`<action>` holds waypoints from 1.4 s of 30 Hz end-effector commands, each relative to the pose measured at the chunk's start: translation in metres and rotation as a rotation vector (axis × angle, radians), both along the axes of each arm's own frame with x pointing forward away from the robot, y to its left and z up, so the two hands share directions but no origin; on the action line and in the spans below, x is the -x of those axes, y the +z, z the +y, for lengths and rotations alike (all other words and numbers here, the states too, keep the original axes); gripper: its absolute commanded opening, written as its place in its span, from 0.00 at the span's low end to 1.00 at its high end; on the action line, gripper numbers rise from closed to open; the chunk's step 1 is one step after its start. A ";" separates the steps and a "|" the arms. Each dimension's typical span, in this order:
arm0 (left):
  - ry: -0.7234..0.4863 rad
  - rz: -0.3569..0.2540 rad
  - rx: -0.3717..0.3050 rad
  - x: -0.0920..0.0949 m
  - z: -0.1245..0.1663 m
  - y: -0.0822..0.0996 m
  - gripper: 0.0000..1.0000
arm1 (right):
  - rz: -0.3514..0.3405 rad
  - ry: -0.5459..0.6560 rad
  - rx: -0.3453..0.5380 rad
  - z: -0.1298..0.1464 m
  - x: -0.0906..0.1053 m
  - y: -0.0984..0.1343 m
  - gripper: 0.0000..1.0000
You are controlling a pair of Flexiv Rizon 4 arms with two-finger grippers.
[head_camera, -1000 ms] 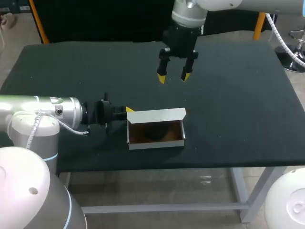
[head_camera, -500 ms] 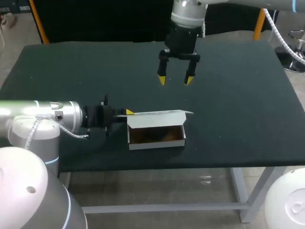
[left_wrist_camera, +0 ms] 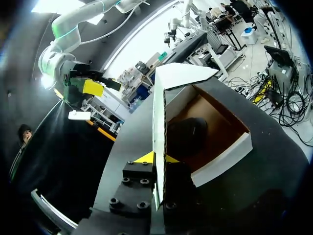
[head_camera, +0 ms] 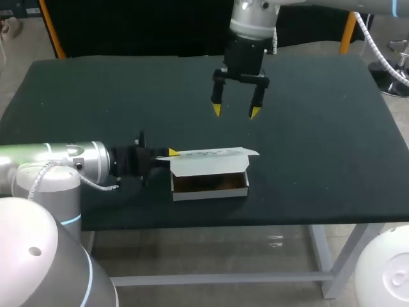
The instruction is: Assemble the packaging by folding the flat box into shape, placing the metal phone stand inside, and closing the box properly
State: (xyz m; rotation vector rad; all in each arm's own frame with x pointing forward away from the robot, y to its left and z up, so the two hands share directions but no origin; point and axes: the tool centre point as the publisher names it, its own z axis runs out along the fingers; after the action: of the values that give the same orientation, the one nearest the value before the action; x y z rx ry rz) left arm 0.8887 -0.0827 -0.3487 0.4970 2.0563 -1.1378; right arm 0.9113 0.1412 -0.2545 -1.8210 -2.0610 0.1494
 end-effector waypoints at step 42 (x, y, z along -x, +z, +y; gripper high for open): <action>0.036 -0.087 0.006 0.004 0.003 -0.013 0.00 | 0.127 0.017 -0.043 -0.018 0.047 -0.067 0.34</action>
State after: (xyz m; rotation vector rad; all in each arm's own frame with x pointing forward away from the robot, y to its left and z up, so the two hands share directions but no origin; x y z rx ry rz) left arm 0.8865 -0.0806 -0.3549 0.5080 1.9858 -1.0898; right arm 0.8675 0.1245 -0.3223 -1.7196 -1.9746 0.2259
